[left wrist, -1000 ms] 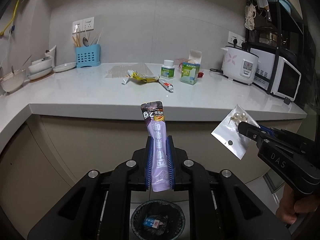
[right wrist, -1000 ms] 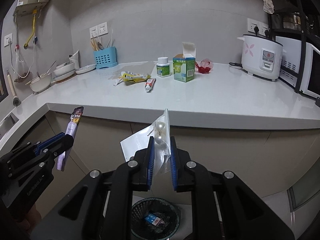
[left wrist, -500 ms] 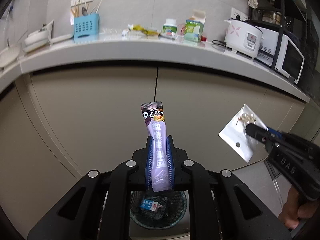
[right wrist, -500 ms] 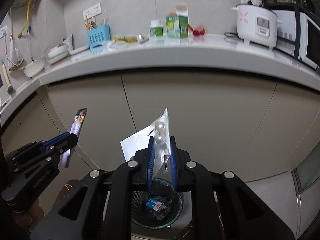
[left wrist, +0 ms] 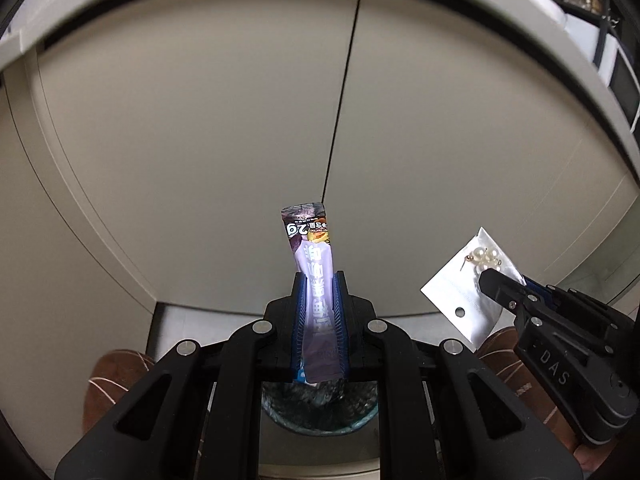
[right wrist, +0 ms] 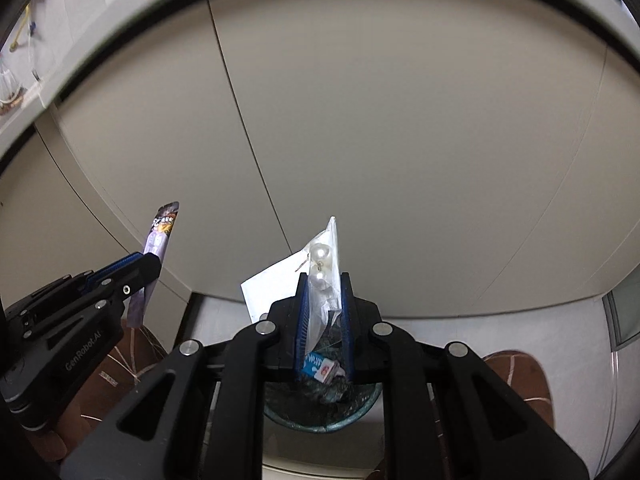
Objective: Collect trash
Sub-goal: 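Carry the purple wrapper and pearl pack down over the wastebasket, then open the left gripper over the wastebasket while the right gripper releases the pearl pack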
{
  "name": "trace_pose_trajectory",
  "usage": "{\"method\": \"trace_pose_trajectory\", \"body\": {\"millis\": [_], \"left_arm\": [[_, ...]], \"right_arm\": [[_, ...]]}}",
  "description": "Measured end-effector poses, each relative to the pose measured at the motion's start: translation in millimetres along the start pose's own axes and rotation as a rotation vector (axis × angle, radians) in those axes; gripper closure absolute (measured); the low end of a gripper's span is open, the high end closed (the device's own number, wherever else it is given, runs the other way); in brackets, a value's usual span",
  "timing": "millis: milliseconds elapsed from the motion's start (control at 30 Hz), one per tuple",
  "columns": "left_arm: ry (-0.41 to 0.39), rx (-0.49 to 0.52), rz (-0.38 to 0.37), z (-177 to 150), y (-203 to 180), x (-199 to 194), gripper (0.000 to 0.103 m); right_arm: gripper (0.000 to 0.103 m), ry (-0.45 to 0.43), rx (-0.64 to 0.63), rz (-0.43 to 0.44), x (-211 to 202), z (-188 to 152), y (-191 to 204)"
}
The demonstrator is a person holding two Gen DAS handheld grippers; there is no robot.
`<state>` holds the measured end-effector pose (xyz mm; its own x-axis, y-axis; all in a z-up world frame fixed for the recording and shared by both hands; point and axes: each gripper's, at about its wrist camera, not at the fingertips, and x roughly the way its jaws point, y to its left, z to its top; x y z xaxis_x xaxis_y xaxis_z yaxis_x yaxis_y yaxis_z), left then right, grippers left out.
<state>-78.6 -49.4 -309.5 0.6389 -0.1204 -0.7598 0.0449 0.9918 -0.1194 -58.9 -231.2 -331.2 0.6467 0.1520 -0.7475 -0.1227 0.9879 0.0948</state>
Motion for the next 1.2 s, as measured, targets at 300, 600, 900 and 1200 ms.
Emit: {"method": "trace_pose_trajectory", "body": {"millis": [300,600,900,1200], "left_arm": [[0.101,-0.024,0.022,-19,21,62,0.090],[0.249,-0.040,0.028,-43,39,123,0.090],[0.383,-0.018,-0.013,-60,40,170,0.090],[0.444,0.007,-0.035,-68,33,202,0.089]], "right_arm": [[0.090,0.124,0.000,-0.003,66,-19,0],[0.090,0.274,-0.032,0.006,134,-42,6],[0.090,0.407,-0.041,0.007,189,-46,19],[0.090,0.394,0.021,-0.040,184,-45,-7]]}}
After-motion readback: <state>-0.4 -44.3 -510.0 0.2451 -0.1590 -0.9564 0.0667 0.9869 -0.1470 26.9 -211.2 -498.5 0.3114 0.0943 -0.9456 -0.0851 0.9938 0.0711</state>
